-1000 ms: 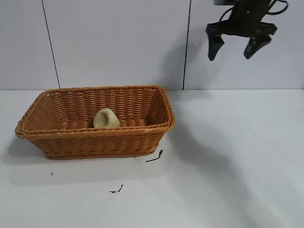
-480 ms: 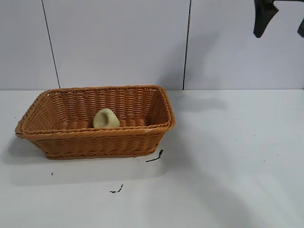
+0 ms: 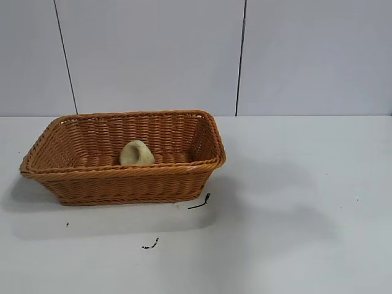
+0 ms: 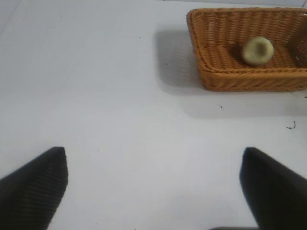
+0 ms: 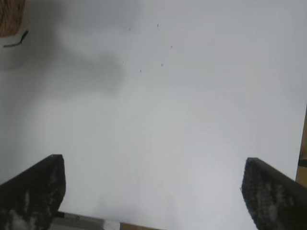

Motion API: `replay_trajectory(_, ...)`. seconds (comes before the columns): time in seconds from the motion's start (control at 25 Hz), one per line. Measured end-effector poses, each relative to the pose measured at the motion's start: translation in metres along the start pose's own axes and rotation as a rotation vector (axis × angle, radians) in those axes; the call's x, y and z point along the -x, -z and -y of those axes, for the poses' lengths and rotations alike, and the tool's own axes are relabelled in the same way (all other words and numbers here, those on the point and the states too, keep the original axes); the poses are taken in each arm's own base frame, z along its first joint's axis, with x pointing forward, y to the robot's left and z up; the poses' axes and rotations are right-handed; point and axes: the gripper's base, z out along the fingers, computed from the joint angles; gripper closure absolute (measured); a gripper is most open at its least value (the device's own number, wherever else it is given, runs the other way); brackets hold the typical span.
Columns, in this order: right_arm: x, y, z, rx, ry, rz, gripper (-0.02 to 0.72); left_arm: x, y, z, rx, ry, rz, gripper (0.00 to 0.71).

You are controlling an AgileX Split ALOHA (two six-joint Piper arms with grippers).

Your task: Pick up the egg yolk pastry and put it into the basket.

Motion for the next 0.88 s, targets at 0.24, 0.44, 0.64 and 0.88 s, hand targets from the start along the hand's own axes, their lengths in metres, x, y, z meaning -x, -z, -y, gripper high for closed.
replay_trajectory(0.24,-0.08,-0.009,-0.008,-0.015,0.0,0.125,0.01,0.0,0.0,0.0,0.0,0.0,0.0,0.014)
replay_trajectory(0.44,-0.131,-0.029,-0.012,-0.02,-0.009,0.168,0.01,0.0,0.0,0.0,0.0,0.0,0.0,0.014)
replay_trajectory(0.64,-0.142,-0.022,-0.014,-0.026,-0.025,0.253,0.01,0.0,0.0,0.0,0.0,0.0,0.0,0.014)
replay_trajectory(0.88,-0.156,-0.007,-0.015,-0.041,-0.019,0.385,0.01,0.0,0.0,0.0,0.0,0.0,0.0,0.014)
